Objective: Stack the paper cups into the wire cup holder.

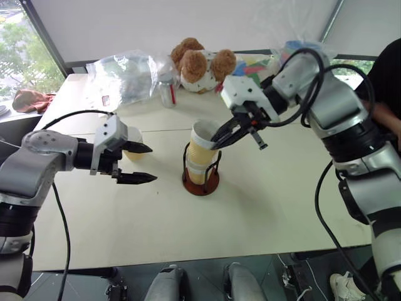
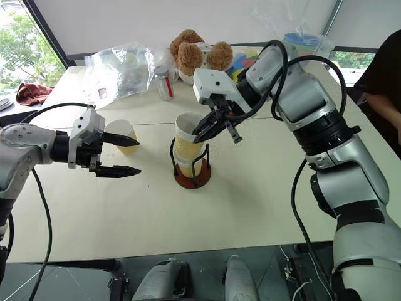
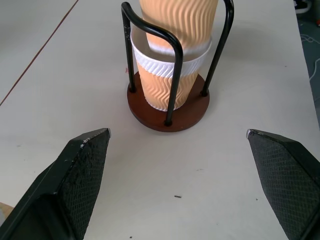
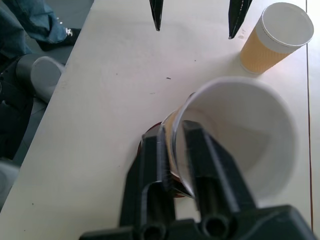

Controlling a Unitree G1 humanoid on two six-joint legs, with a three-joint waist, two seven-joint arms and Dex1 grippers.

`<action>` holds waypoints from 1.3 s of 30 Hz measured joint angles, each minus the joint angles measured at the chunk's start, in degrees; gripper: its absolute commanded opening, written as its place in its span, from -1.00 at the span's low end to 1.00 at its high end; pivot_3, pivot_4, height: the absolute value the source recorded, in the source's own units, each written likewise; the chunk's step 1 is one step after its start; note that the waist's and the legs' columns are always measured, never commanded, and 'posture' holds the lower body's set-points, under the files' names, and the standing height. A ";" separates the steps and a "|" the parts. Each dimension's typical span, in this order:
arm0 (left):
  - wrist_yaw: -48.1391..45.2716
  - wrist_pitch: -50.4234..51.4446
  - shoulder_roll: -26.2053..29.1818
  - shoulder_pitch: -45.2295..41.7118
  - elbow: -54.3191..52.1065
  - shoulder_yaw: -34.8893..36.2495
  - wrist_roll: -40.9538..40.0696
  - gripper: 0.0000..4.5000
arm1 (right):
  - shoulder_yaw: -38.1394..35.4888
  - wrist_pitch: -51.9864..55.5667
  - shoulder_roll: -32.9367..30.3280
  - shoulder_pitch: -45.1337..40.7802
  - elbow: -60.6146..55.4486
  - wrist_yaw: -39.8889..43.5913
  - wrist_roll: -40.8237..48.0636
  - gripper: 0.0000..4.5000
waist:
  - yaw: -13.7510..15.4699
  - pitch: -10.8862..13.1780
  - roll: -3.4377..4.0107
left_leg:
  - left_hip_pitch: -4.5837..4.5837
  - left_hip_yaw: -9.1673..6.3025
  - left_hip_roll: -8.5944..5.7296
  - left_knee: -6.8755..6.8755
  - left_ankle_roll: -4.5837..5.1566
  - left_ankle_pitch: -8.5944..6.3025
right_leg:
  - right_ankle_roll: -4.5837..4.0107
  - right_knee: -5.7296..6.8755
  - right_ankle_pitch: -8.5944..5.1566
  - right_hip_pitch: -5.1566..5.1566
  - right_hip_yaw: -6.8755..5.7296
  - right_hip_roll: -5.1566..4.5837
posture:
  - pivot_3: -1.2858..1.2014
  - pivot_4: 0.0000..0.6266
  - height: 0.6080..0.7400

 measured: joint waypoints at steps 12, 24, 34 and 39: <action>2.47 -6.85 1.29 -5.94 7.25 -0.08 5.95 1.00 | -10.31 9.77 1.45 -0.06 1.81 -3.41 4.29 0.99 | 0.11 0.05 -0.09 | 0.00 -0.01 0.00 -0.02 -0.06 0.03 | 0.00 0.00 0.00 -0.01 -0.01 0.00 | 0.03 -0.52 1.00; -3.15 -28.46 2.61 -18.11 32.28 -9.26 24.51 1.00 | -37.29 40.33 -2.22 27.61 -28.45 -32.92 22.53 0.99 | 0.32 -0.01 -0.29 | -0.03 0.06 -0.04 0.04 0.09 -0.04 | 0.01 0.00 0.01 0.05 -0.12 -0.10 | 0.03 -0.52 1.00; -4.14 -39.46 -3.26 -24.76 47.51 -11.55 31.08 1.00 | -46.97 48.37 -2.17 35.65 -41.84 -49.15 30.54 0.99 | 0.20 -0.03 -0.34 | -0.02 0.04 0.01 0.07 0.12 -0.05 | 0.02 0.00 0.01 0.07 -0.14 -0.03 | 0.03 -0.52 1.00; -5.26 -44.41 -6.34 -27.57 54.38 -13.44 34.18 0.39 | -47.37 48.78 -2.14 36.12 -41.97 -52.68 32.77 1.00 | 0.28 -0.03 -0.34 | -0.02 0.03 0.01 0.07 0.13 -0.05 | 0.02 0.00 0.01 0.07 -0.15 -0.03 | 0.03 -0.52 1.00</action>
